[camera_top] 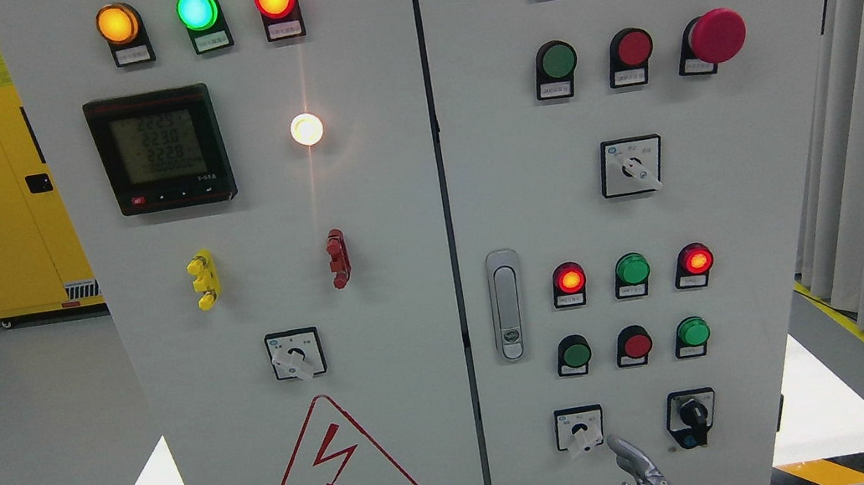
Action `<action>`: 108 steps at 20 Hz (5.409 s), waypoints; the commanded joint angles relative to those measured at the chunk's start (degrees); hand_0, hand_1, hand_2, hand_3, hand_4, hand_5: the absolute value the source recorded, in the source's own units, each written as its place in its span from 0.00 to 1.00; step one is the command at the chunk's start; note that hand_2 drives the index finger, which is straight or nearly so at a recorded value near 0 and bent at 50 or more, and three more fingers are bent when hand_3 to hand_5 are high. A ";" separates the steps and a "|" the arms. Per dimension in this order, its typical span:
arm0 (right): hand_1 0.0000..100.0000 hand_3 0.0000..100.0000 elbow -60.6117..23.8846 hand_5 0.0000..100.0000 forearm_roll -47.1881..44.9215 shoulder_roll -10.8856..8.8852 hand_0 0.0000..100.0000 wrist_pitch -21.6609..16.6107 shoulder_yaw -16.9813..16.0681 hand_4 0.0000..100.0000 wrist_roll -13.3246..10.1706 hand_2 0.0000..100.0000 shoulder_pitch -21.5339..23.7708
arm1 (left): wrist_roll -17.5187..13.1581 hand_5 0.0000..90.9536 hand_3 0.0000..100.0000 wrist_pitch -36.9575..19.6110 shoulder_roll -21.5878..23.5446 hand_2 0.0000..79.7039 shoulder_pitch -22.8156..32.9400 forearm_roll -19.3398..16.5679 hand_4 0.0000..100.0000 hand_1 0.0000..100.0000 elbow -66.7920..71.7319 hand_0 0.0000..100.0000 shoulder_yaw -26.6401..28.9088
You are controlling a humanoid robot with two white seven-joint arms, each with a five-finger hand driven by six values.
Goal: Release door handle
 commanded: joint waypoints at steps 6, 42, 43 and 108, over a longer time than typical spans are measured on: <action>0.11 0.00 -0.04 0.00 0.09 0.62 0.34 -0.03 -0.12 0.00 0.19 0.00 0.09 | 0.01 0.00 0.00 -0.01 0.00 0.00 0.00 0.00 0.00 0.56 -0.70 0.12 0.00; 0.42 1.00 7.43 1.00 50.42 3.51 0.52 -0.21 0.14 1.00 -5.52 0.00 -10.45 | 0.01 0.00 0.00 -0.01 0.00 0.00 0.00 0.00 0.00 0.56 -0.70 0.12 0.00; 0.42 1.00 7.87 1.00 53.23 3.60 0.52 -0.21 0.58 1.00 -5.69 0.00 -10.80 | 0.01 0.00 0.00 -0.01 0.00 0.00 0.00 0.00 0.00 0.56 -0.70 0.12 0.00; 0.37 1.00 22.55 1.00 74.00 7.73 0.52 10.34 2.08 1.00 -8.33 0.00 -24.52 | 0.01 0.00 0.00 -0.01 0.00 0.00 0.00 0.00 0.00 0.56 -0.70 0.12 0.00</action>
